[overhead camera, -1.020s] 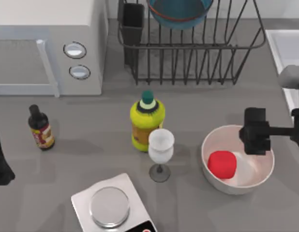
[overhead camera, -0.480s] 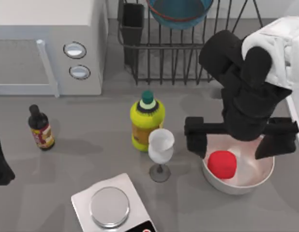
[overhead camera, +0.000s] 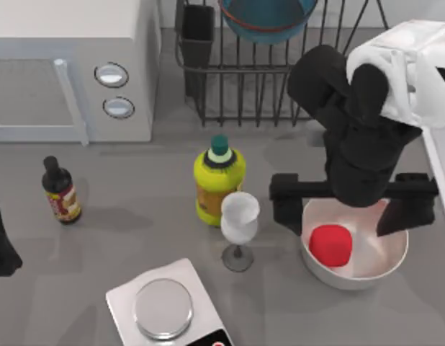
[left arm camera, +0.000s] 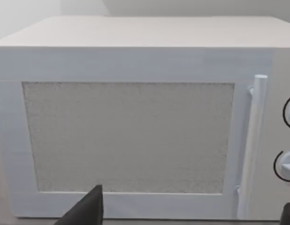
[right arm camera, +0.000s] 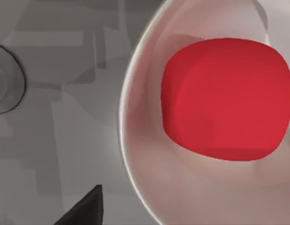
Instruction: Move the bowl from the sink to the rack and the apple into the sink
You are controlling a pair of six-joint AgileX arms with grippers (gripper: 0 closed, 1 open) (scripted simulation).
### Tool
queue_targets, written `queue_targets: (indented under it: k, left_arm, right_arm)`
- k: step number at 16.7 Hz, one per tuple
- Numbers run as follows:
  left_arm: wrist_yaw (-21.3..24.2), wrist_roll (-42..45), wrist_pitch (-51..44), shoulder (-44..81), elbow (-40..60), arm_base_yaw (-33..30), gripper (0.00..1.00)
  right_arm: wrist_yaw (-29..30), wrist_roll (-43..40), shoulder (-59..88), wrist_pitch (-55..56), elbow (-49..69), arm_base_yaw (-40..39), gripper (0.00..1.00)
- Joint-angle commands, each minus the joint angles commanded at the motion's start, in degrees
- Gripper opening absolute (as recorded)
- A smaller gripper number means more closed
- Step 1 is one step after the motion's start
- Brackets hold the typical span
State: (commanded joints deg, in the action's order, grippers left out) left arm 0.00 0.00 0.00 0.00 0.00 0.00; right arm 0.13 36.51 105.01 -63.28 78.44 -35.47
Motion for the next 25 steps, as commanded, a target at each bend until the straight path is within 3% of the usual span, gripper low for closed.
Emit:
queue_targets:
  k: [6,13,19,25]
  left_arm:
    - [0.00,0.00,0.00,0.00,0.00,0.00,1.00]
    - [0.00,0.00,0.00,0.00,0.00,0.00,1.00]
    - [0.00,0.00,0.00,0.00,0.00,0.00,1.00]
    - [0.00,0.00,0.00,0.00,0.00,0.00,1.00]
  right_arm:
    - [3.04,-2.44,4.24,6.91,-6.50,2.76,1.00]
    - [-0.02,0.11,9.74,20.71,-12.78,-0.41,1.00]
    - [-0.05,0.37,9.43,22.20,-12.92,-0.46,1.00]
    - [-0.05,0.37,9.43,22.20,-12.92,-0.46,0.55]
